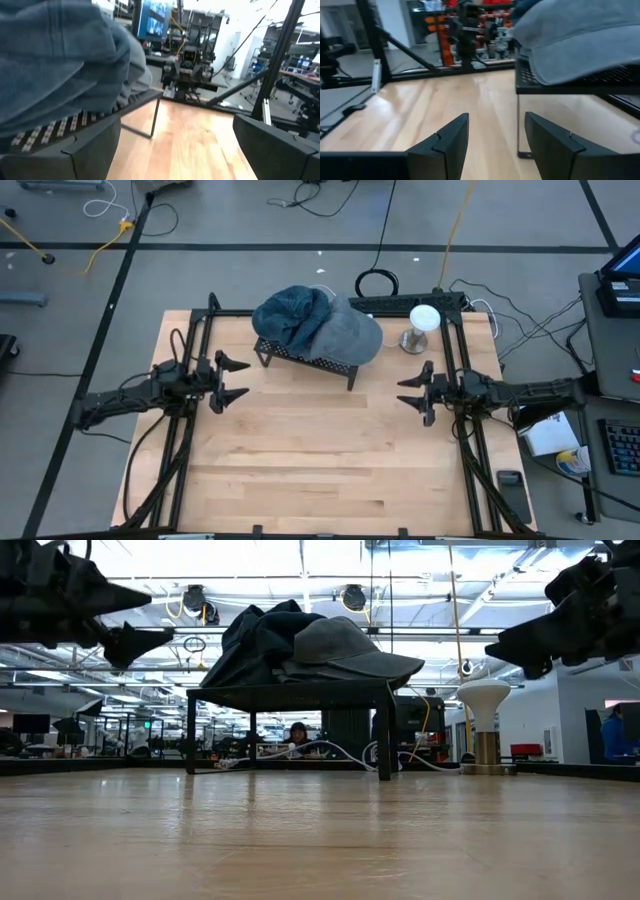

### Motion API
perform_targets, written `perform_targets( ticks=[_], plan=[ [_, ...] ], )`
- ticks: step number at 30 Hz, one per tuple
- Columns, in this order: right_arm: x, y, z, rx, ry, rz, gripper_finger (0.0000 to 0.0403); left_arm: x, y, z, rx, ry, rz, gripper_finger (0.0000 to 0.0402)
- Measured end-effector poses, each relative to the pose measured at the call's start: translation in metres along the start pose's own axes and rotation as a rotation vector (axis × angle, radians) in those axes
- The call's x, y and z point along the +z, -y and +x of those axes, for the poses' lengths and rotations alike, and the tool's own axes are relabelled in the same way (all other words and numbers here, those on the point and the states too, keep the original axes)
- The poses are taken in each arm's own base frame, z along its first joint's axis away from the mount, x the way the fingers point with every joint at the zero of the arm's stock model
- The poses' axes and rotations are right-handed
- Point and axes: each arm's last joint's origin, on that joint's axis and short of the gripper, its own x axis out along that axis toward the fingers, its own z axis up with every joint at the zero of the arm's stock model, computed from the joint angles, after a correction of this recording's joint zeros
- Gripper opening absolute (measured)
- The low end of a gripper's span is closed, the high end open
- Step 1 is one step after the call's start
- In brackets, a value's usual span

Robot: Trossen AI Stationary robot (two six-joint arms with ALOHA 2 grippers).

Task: Pick & Place hat
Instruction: Return to Home Position

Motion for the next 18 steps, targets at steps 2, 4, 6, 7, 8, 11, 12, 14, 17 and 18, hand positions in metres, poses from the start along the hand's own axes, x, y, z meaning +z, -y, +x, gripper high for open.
perform_targets(
  ticks=[2,4,6,7,8,11,12,14,17,18],
  plan=[
    [-0.0006,0.0010,-0.0015,-0.025,0.000,0.001,0.0185,-0.0027,-0.0003,-0.0016,0.005,-0.024,-0.006,0.0390],
    [0.0003,0.0017,-0.0029,-0.044,0.013,-0.005,0.0185,-0.0038,-0.0005,-0.0015,0.009,-0.044,-0.009,0.0390],
    [0.0012,0.0020,-0.0038,-0.049,0.025,-0.012,0.0185,-0.0044,-0.0008,-0.0017,0.016,-0.057,-0.009,0.0390],
    [0.0014,0.0021,-0.0041,-0.051,0.028,-0.015,0.0185,-0.0049,-0.0011,-0.0018,0.028,-0.063,-0.007,0.0390],
    [0.0015,0.0021,-0.0043,-0.051,0.030,-0.017,0.0185,-0.0058,-0.0018,-0.0019,0.047,-0.071,-0.007,0.0390],
    [0.0012,0.0020,-0.0045,-0.047,0.027,-0.011,0.0185,-0.0064,-0.0035,-0.0020,0.101,-0.070,-0.022,0.0390],
    [0.0010,0.0020,-0.0044,-0.046,0.025,-0.009,0.0185,-0.0066,-0.0036,-0.0020,0.105,-0.071,-0.028,0.0390],
    [0.0008,0.0020,-0.0043,-0.046,0.025,-0.009,0.0185,-0.0065,-0.0036,-0.0020,0.105,-0.071,-0.028,0.0390],
    [0.0018,0.0019,-0.0042,-0.045,0.034,-0.005,0.0185,-0.0065,-0.0035,-0.0020,0.104,-0.070,-0.029,0.0390],
    [0.0023,0.0019,-0.0043,-0.045,0.040,-0.004,0.0185,-0.0065,-0.0035,-0.0020,0.104,-0.070,-0.029,0.0390]
  ],
)
